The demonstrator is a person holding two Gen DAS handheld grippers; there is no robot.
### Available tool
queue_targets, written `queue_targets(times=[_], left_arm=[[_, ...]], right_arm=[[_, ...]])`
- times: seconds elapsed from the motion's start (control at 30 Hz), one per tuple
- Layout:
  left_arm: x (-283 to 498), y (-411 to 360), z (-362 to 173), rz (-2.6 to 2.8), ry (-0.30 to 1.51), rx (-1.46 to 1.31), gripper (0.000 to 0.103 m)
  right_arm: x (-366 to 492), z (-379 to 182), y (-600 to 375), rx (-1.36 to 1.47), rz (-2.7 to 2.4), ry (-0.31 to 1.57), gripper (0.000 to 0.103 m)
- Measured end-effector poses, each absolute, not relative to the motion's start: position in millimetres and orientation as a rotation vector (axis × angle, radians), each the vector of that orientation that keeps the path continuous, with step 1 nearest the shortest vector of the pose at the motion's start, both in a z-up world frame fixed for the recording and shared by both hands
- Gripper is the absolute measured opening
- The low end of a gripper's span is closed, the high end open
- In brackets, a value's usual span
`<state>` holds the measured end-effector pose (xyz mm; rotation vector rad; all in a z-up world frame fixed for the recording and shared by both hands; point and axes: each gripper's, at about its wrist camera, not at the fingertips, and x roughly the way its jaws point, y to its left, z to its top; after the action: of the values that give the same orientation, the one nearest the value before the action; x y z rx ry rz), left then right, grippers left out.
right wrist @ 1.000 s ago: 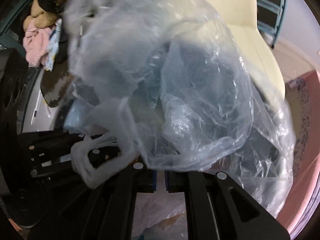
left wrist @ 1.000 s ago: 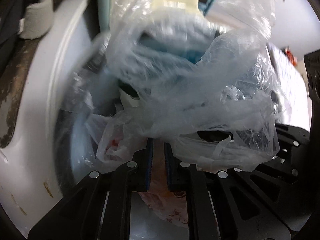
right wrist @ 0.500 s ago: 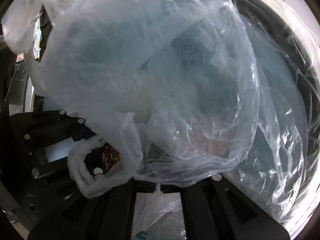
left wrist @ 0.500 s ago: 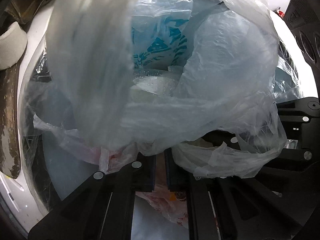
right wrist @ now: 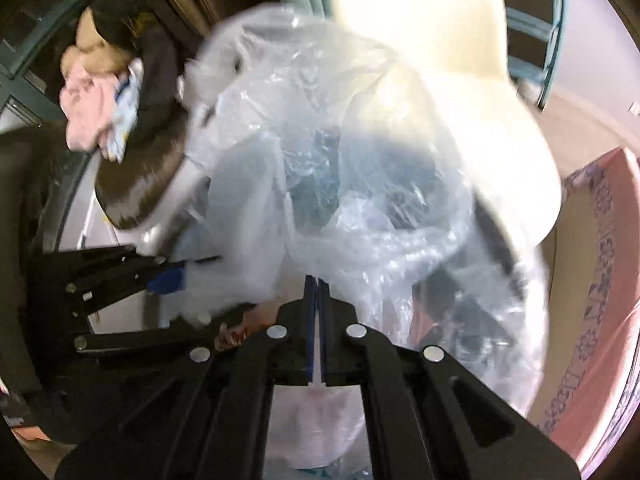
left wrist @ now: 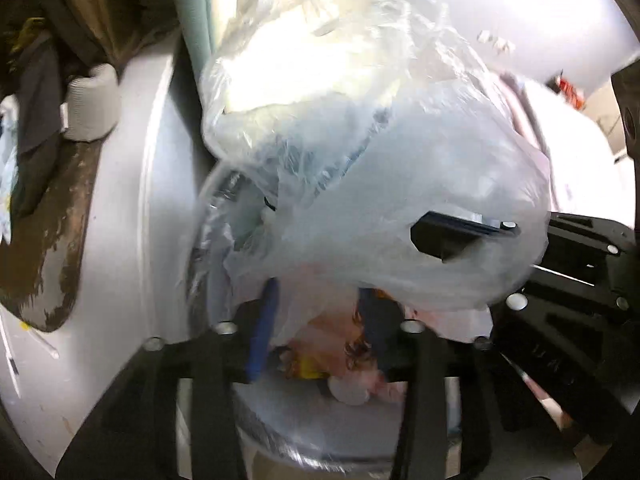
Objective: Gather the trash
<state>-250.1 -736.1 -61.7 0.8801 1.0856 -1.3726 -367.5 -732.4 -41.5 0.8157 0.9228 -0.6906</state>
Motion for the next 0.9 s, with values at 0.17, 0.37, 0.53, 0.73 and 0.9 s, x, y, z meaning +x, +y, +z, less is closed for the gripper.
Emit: queue_targets(times=[0.17,0.37,0.53,0.73,0.9], left_arm=[[-269.1,-717.1,-34.8,-1.396,1.002,0.864,0.068],[-289.8,-679.3,-17.0,-1.365,0.987,0.839,0.072],[-289.4,-653.1,-11.3,-1.296,1.024,0.739,0.073],[-277.8,-622.1,-4.0,-1.212,1.022,0.601,0.08],[-266.6,-599.0,5.1,-1.176,0.989,0.566,0.08]], right_arm=[[-375.0,-18.5,-716.3,0.757,-0.685,0.84,0.004],[-392.8,-3.3,-702.0,0.733,-0.706,0.769,0.004],[-401.5,5.4,-686.3,0.703,-0.758,0.711,0.004],[-396.7,8.6,-665.7,0.616,-0.724,0.735,0.006],[-382.3,16.3,-652.7,0.575,-0.679,0.743,0.015]])
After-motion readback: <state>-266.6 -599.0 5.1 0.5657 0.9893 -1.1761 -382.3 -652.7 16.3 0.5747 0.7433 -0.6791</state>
